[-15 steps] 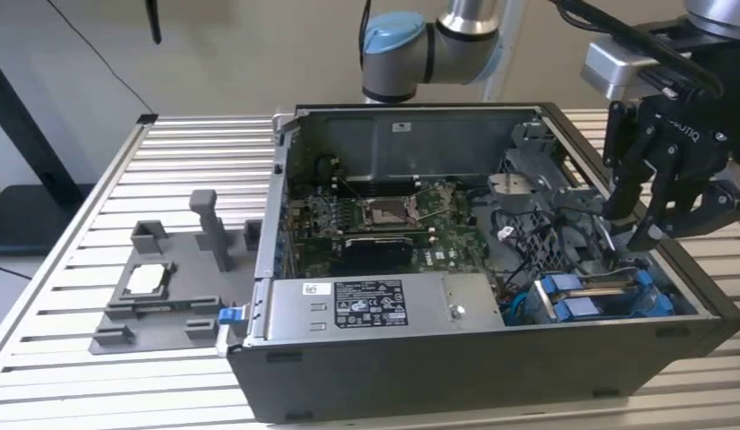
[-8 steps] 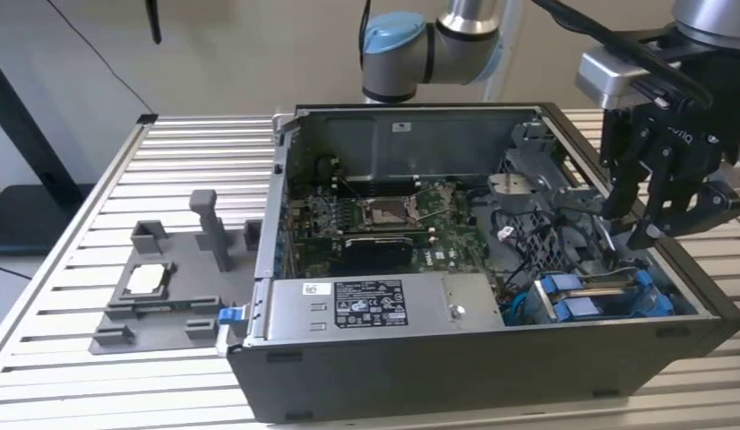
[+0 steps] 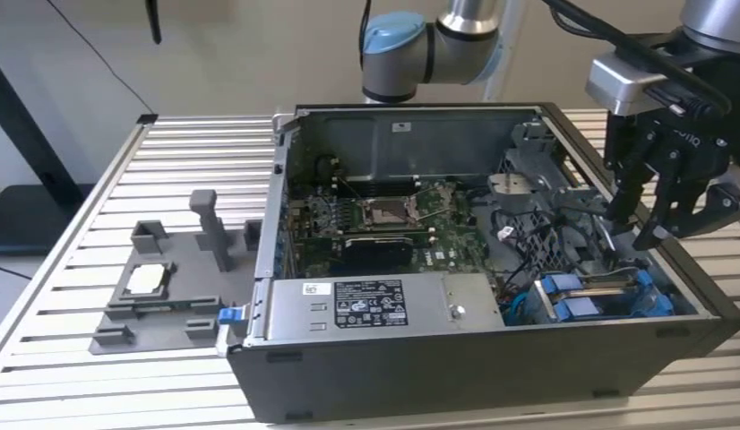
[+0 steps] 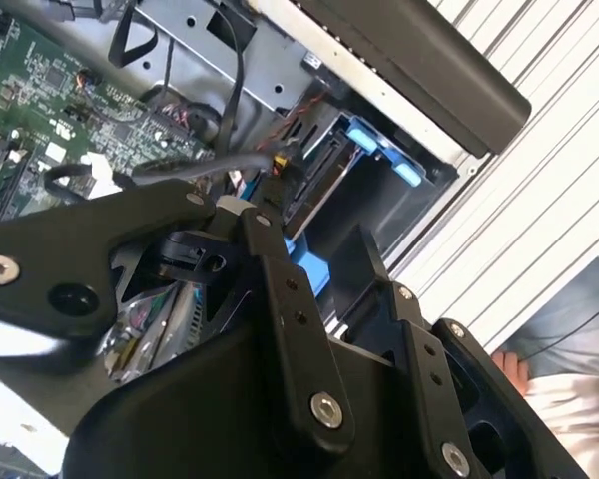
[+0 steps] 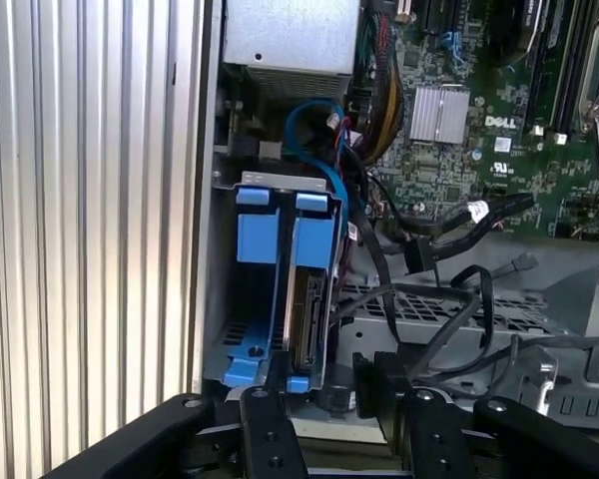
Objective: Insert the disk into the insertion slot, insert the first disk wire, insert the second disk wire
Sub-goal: 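Insert the first disk wire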
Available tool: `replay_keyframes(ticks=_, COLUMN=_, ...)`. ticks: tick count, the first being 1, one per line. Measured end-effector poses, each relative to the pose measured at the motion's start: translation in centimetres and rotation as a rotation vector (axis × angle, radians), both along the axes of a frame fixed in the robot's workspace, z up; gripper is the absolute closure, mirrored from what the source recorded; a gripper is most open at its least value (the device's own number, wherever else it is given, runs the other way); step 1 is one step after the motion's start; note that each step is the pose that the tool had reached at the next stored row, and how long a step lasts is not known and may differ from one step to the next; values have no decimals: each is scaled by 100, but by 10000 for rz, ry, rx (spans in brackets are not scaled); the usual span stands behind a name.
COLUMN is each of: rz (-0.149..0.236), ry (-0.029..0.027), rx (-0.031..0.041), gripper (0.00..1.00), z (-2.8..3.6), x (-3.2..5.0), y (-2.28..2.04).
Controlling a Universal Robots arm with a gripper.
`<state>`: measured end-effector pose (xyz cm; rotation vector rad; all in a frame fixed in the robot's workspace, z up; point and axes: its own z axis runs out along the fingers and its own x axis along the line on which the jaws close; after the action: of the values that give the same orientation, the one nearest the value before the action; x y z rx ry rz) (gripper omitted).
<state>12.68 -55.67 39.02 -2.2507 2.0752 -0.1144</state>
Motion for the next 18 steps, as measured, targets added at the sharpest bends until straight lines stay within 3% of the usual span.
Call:
replay_keyframes(ticks=11, rz=14, ry=0, rx=3, gripper=53, z=-14, x=10, y=69)
replay_keyframes(ticks=18, rz=13, ry=0, rx=1, gripper=53, z=-16, x=10, y=73)
